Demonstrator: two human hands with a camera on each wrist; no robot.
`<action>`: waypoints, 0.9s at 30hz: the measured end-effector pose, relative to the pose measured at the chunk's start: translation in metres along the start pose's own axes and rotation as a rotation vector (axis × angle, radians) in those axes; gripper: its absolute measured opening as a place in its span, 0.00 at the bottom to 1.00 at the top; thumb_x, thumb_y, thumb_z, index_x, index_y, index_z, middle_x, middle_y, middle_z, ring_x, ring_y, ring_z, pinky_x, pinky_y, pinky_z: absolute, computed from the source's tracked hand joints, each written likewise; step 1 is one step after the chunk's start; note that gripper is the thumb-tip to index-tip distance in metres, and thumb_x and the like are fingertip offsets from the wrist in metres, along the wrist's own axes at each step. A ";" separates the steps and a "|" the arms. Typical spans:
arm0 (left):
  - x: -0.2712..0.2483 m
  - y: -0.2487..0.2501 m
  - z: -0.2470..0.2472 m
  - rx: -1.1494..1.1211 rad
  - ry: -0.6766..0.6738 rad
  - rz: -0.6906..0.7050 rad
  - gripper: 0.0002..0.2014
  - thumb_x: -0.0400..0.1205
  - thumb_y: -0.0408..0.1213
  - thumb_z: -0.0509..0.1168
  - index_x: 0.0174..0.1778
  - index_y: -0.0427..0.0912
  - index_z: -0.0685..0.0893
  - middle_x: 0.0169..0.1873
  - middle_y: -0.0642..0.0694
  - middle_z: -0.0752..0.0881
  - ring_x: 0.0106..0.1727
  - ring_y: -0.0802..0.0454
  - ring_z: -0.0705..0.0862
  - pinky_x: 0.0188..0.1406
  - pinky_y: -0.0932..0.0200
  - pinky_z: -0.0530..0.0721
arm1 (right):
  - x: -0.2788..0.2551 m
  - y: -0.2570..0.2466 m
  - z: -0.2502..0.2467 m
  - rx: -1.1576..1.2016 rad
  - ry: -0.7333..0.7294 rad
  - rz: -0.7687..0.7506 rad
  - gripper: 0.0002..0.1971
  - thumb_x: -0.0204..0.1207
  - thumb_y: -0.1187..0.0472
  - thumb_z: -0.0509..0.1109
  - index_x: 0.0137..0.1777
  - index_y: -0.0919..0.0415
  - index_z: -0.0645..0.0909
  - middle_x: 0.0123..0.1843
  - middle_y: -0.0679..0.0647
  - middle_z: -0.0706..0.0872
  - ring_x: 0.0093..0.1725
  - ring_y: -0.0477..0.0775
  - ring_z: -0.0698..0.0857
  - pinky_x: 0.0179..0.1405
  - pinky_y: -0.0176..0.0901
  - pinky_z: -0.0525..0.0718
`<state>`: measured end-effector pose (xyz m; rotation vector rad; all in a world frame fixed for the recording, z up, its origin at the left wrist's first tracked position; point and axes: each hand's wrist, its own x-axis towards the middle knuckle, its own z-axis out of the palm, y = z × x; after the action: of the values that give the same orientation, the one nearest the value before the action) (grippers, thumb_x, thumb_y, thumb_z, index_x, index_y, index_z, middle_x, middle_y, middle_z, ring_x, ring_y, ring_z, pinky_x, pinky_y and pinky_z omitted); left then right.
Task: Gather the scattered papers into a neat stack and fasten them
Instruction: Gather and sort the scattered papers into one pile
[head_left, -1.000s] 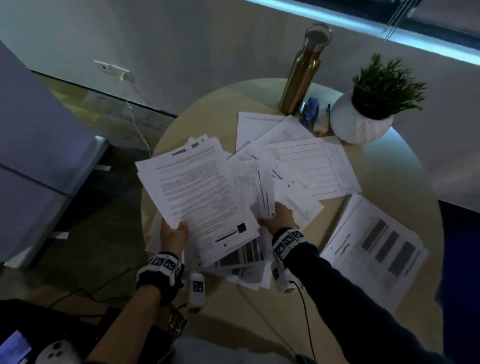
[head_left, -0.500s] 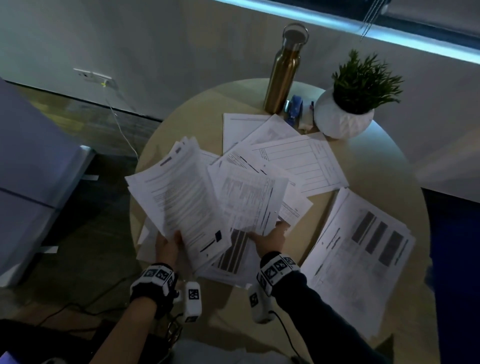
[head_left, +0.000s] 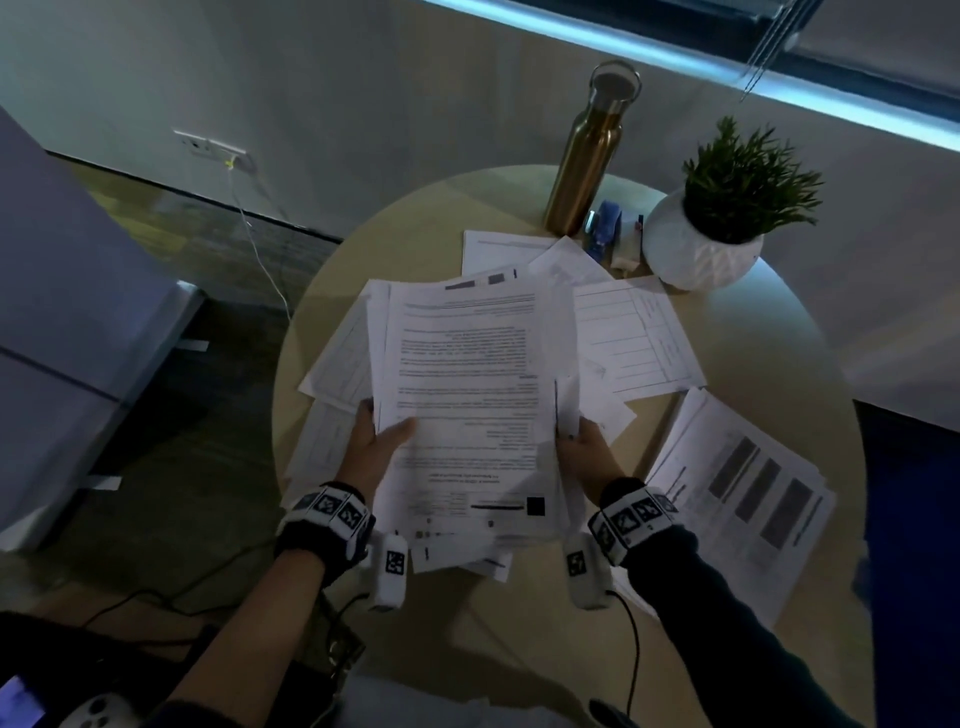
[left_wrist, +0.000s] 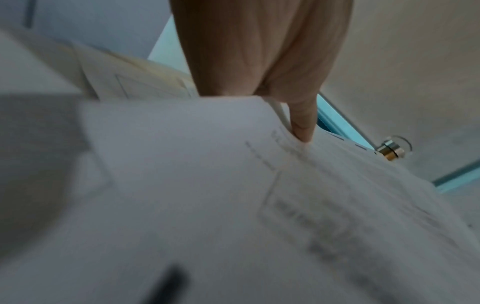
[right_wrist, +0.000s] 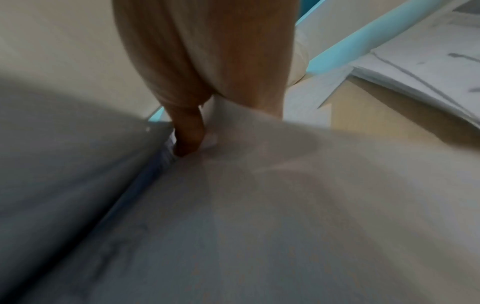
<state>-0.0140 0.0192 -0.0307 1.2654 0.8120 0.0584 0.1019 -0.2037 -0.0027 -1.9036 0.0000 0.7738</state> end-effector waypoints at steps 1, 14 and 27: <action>0.001 -0.003 -0.001 0.003 0.016 -0.010 0.22 0.78 0.33 0.69 0.67 0.46 0.73 0.57 0.51 0.84 0.57 0.54 0.84 0.44 0.62 0.85 | 0.003 -0.003 0.000 -0.032 -0.043 -0.007 0.11 0.82 0.62 0.61 0.52 0.66 0.83 0.47 0.57 0.87 0.52 0.59 0.86 0.52 0.49 0.84; -0.017 -0.049 -0.030 0.130 0.217 0.015 0.20 0.76 0.30 0.70 0.64 0.41 0.77 0.56 0.43 0.82 0.57 0.45 0.79 0.54 0.50 0.76 | 0.137 -0.020 -0.025 -0.858 0.050 0.028 0.51 0.53 0.53 0.86 0.73 0.61 0.60 0.70 0.61 0.72 0.71 0.64 0.71 0.72 0.66 0.67; -0.011 -0.057 -0.036 0.214 0.203 -0.020 0.19 0.77 0.32 0.68 0.65 0.42 0.77 0.56 0.42 0.83 0.58 0.42 0.80 0.58 0.45 0.78 | 0.164 -0.050 -0.021 -1.197 -0.169 -0.004 0.22 0.66 0.58 0.79 0.60 0.52 0.81 0.59 0.55 0.81 0.67 0.62 0.76 0.75 0.72 0.60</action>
<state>-0.0648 0.0244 -0.0769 1.4692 1.0269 0.0864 0.2586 -0.1428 -0.0401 -2.9213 -0.7131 1.0411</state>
